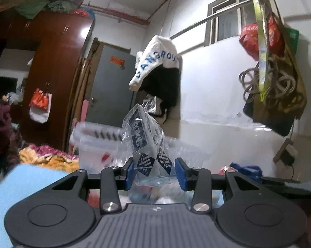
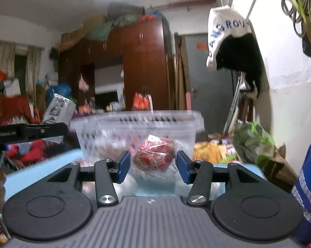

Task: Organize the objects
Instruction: 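Carry the bag and red ball over the basket and release them, then grasp a white KENT pack with the left gripper while the right grasps a white milk carton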

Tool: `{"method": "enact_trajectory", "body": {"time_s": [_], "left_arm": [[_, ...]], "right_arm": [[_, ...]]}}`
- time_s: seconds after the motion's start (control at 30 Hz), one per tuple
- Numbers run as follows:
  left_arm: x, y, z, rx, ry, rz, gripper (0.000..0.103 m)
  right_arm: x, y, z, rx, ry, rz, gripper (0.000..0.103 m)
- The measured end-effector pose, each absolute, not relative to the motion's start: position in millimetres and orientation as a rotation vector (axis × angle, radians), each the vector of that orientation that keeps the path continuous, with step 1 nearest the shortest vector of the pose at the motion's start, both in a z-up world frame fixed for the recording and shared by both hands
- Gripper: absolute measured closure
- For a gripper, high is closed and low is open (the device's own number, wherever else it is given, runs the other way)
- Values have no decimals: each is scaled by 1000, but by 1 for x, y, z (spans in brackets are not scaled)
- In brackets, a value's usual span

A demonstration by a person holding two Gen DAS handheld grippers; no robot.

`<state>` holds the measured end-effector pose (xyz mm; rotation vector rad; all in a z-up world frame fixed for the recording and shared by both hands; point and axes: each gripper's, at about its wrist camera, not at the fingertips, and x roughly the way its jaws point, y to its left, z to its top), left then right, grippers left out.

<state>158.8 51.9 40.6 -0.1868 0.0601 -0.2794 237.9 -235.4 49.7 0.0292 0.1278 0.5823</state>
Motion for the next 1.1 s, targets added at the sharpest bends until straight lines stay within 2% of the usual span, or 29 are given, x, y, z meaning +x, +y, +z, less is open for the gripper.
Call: {"method": "enact_trajectory", "body": {"time_s": [0.13, 0.27, 0.3, 0.33, 0.37, 0.4, 0.43, 0.47, 0.5, 0.57, 0.63, 0.7, 0.8, 0.9, 1.1], "left_arm": [[175, 49, 89, -159, 33, -286, 58], [229, 38, 120, -124, 168, -259, 58], [244, 36, 122, -126, 223, -276, 56], [260, 33, 121, -117, 280, -297, 47], [274, 30, 118, -104, 323, -297, 43], [282, 31, 114, -98, 347, -257, 32], [289, 32, 110, -96, 371, -205, 21], [291, 34, 107, -106, 386, -171, 20], [286, 38, 103, -127, 385, -159, 20], [265, 50, 96, -169, 345, -210, 20], [239, 57, 86, -183, 314, -247, 16], [216, 58, 74, -164, 300, -226, 14], [203, 58, 55, -160, 345, -173, 13], [212, 52, 40, -177, 424, -174, 17], [220, 32, 17, -93, 482, -157, 20]], "right_arm": [[249, -210, 95, -38, 54, 586, 50], [297, -172, 128, -126, 116, 572, 49], [310, -165, 131, -133, 142, 588, 47], [319, -161, 132, -136, 158, 601, 45], [325, -157, 131, -143, 170, 585, 44], [329, -154, 131, -159, 181, 550, 28], [328, -155, 129, -167, 179, 535, 18], [323, -159, 128, -164, 163, 530, 2], [313, -167, 126, -151, 128, 530, 0], [294, -186, 120, -133, 94, 538, 0], [284, -203, 109, -121, 113, 529, 0], [287, -216, 94, -96, 188, 489, 0], [317, -229, 64, -22, 402, 437, 0], [348, -233, 45, 78, 584, 383, 0], [368, -227, 31, 87, 664, 375, 0]]}}
